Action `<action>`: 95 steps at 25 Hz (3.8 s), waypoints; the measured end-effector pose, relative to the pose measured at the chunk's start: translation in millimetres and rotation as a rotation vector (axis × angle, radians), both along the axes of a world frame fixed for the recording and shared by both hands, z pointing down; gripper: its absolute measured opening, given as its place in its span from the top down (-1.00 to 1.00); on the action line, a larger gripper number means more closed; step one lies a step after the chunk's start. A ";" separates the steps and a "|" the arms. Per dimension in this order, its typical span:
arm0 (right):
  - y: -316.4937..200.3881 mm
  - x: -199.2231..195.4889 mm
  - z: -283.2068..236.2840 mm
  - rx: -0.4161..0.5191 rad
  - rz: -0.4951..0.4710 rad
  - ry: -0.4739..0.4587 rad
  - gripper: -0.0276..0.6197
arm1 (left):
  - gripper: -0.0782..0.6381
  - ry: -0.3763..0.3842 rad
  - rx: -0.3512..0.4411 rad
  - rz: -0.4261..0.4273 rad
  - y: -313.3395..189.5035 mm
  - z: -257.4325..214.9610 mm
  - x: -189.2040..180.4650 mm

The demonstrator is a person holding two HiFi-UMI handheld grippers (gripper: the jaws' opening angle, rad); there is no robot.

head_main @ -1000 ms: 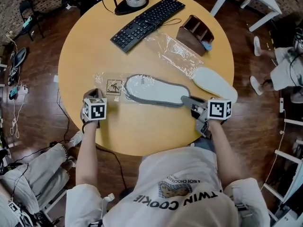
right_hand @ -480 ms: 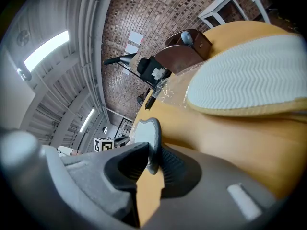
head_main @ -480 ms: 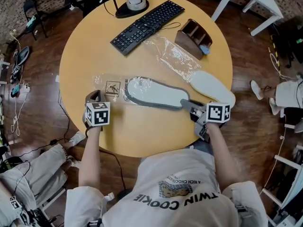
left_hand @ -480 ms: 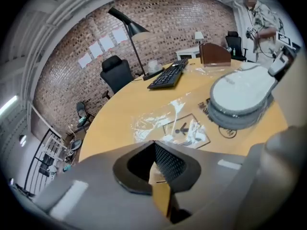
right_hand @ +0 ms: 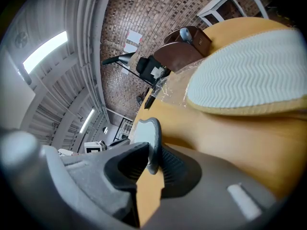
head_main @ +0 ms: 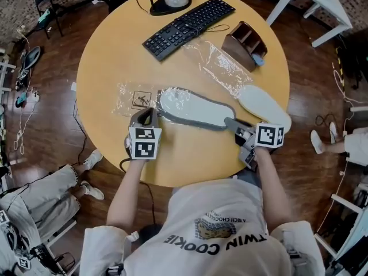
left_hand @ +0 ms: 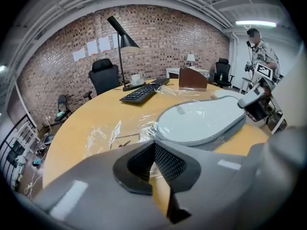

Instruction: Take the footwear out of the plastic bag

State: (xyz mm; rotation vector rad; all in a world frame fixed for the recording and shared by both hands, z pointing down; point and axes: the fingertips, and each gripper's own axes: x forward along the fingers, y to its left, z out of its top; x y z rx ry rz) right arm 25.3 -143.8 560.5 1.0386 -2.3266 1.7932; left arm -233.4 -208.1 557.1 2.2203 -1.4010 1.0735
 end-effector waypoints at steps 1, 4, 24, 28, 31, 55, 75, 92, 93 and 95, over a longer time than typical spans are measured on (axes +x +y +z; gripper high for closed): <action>-0.6 -0.8 -0.2 0.002 -0.001 -0.004 0.70 | 0.76 -0.001 -0.008 0.007 1.3 3.0 3.3; -1.3 -4.1 -0.8 0.006 -0.003 -0.027 0.70 | 0.76 -0.011 -0.036 0.016 5.0 13.7 8.8; -6.7 0.8 -16.6 0.045 -0.036 -0.052 0.71 | 0.76 -0.052 -0.082 0.002 3.2 38.6 15.0; -3.7 6.7 -18.3 0.044 -0.036 -0.046 0.71 | 0.76 -0.049 -0.087 0.001 4.8 37.6 16.0; -0.5 17.2 -23.1 0.049 -0.029 -0.052 0.71 | 0.76 -0.075 -0.074 0.008 6.2 35.9 16.6; 32.5 97.2 -71.3 0.079 0.027 -0.228 0.73 | 0.76 -0.142 -0.074 -0.039 4.6 38.3 18.1; 26.3 106.7 -146.0 0.204 0.035 -0.293 0.73 | 0.76 -0.108 -0.077 -0.025 4.5 36.8 18.1; -14.9 30.4 -169.7 0.277 -0.029 -0.383 0.73 | 0.76 -0.062 -0.067 -0.014 4.2 37.1 16.4; -18.5 23.0 -166.6 0.271 -0.035 -0.388 0.73 | 0.76 -0.059 -0.067 -0.012 4.1 37.3 16.7; -24.8 8.9 -160.7 0.256 -0.043 -0.402 0.73 | 0.76 -0.051 -0.069 -0.008 4.0 37.5 17.3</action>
